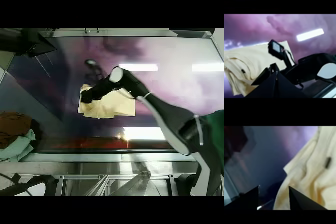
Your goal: Fold the shirts.
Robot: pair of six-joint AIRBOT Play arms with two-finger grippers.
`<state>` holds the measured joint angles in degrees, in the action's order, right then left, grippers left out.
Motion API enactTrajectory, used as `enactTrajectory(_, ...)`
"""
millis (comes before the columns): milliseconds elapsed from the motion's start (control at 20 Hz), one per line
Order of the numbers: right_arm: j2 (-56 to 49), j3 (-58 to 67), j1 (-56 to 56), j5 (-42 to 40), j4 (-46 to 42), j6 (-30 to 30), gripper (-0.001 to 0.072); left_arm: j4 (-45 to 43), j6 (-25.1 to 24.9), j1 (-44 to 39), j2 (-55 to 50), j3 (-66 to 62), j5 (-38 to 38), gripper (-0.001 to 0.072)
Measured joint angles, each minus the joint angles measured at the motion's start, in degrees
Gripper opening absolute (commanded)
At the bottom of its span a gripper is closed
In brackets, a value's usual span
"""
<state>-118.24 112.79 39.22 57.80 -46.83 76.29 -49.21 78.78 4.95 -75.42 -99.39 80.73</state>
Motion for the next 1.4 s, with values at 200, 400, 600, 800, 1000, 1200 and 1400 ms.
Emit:
enactTrajectory(200, 0.3, 4.0, 0.6, 1.3, -1.0, 1.7, 0.0017, 0.0, -2.0, 2.8, 4.0, 8.4, -1.7, 0.0012)
enactTrajectory(400, 7.4, 4.5, -6.1, 11.5, -10.3, 6.8, 0.0022, 3.3, -4.5, 3.7, 5.4, 13.9, -2.5, 0.0012)
enactTrajectory(600, 15.2, -1.1, -16.8, 23.5, -20.9, 11.3, 0.0021, 5.9, -5.8, 5.2, 5.8, 15.5, -2.2, 0.0012)
enactTrajectory(800, 21.7, -17.3, -28.3, 21.1, -21.7, 13.3, 0.0259, 6.7, -6.2, 7.8, 6.0, 15.9, 0.0, 0.0012)
enactTrajectory(1000, 19.8, -27.6, -34.2, 13.8, -14.9, 12.9, 0.0619, 7.1, -6.6, 9.0, 6.0, 16.0, 0.7, 0.0012)
enactTrajectory(1200, 13.6, -30.4, -35.1, 10.4, -3.9, 7.9, 0.0705, 7.3, -6.8, 9.4, 6.0, 16.0, 0.5, 0.0012)
enactTrajectory(1400, 8.2, -31.1, -34.3, 6.4, 13.9, -0.4, 0.0695, 7.3, -7.0, 9.4, 6.0, 16.0, 0.3, 0.0012)
